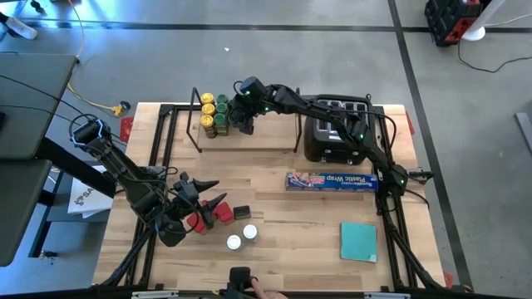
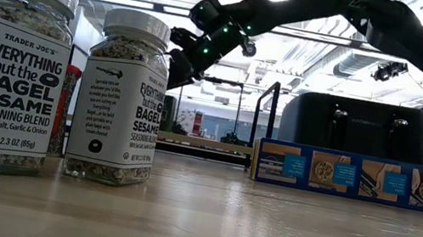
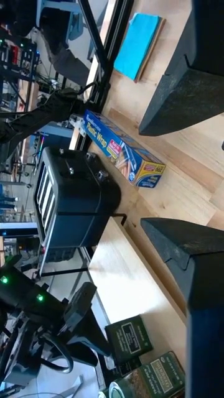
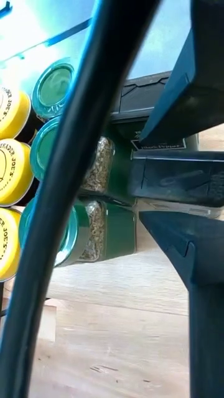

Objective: Shelf spices
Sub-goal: Put the right green seasoning can on the shelf aligned with the other green seasoning can

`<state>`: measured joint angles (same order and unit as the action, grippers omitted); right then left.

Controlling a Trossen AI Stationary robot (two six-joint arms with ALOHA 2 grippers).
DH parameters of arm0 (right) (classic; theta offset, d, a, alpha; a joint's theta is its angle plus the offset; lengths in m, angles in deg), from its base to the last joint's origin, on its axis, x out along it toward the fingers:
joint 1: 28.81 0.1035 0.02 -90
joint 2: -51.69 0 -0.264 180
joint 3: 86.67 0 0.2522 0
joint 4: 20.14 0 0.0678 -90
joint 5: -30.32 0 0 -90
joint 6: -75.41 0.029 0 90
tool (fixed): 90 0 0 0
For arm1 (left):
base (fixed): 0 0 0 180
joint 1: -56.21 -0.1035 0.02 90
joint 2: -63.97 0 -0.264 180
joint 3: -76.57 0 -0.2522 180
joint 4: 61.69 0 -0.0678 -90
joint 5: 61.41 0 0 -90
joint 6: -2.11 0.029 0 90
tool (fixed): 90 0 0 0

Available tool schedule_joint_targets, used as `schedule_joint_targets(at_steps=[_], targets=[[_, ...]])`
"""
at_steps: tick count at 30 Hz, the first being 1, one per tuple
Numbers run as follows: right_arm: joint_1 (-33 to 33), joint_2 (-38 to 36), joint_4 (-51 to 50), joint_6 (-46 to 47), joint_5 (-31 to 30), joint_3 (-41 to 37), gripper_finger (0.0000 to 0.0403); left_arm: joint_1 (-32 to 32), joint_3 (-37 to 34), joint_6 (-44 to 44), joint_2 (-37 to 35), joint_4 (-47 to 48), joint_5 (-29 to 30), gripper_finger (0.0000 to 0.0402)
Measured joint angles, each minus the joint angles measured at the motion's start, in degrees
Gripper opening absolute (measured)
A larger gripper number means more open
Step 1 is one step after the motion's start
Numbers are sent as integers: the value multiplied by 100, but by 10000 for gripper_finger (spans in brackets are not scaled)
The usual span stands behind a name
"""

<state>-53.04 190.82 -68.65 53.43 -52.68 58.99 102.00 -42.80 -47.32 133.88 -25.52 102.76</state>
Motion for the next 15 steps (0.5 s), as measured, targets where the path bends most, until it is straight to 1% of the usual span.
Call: schedule_joint_targets(at_steps=[4, 8, 12, 15], targets=[[2, 0, 33, 3, -62, -2, 201, 0, 0, 0, 0, 0, -2, 220], [4, -27, -74, -40, -90, 37, 204, -1, 0, -2, 0, 0, -2, 220], [57, -346, -333, -265, -96, 42, 204, 1, 0, -2, 0, 0, -15, 220], [130, -620, -756, -383, -93, 50, 200, 1, 0, -4, 0, 0, -47, 220]])
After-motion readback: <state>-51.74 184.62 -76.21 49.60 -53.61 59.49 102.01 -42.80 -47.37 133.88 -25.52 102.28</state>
